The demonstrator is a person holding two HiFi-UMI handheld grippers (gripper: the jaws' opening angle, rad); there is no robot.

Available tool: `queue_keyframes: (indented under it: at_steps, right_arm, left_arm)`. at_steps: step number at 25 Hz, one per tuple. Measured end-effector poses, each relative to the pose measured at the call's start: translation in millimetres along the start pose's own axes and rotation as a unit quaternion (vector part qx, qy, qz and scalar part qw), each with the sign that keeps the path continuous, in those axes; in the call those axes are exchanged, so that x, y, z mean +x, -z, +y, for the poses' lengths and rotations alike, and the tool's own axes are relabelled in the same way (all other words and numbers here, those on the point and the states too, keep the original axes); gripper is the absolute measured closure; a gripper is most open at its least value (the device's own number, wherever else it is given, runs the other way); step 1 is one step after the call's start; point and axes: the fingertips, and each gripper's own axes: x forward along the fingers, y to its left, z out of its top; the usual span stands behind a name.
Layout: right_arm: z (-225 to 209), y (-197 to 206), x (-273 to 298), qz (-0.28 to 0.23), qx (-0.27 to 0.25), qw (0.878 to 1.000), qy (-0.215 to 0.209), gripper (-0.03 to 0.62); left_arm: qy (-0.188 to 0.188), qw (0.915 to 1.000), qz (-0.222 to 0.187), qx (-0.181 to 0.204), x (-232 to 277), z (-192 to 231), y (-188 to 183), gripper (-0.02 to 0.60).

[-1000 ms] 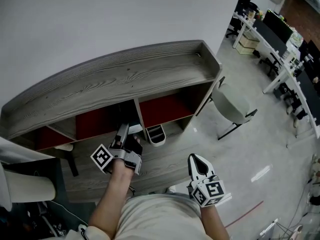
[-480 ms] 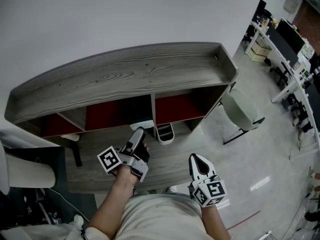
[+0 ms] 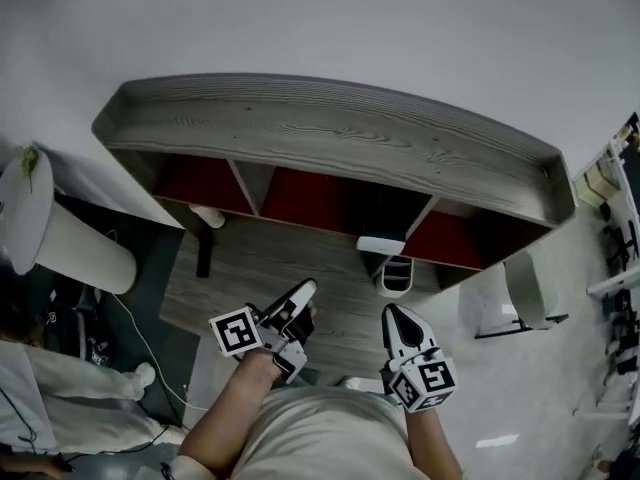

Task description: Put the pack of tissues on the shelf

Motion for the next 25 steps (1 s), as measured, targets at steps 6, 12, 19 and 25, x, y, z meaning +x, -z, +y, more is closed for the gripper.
queue_keyframes:
  at_steps: [6, 12, 19, 25]
  right_arm:
    - [55.2, -5.3, 42.0, 0.013, -0.028, 0.996, -0.085, 0.566]
    - [95.9, -16.4, 66.2, 0.018, -0.054, 0.989, -0.14, 0.566]
    - [122.2, -26.5, 81.4, 0.023, -0.085, 0.982, -0.168, 0.566]
    - [122.2, -29.9, 86.6, 0.02, -0.097, 0.981, -0.166, 0.566]
  left_arm:
    - [-0.088, 0.9749, -0.009, 0.204, -74.0, 7.9, -29.4, 0.566]
    - [-0.164, 0.9197, -0.006, 0.357, -121.7, 7.0, -49.6, 0.566]
    - [-0.198, 0.869, 0.008, 0.453, -136.6, -0.2, -63.0, 0.566]
    - [-0.196, 0.8599, 0.016, 0.471, -129.2, 1.4, -65.5, 0.566]
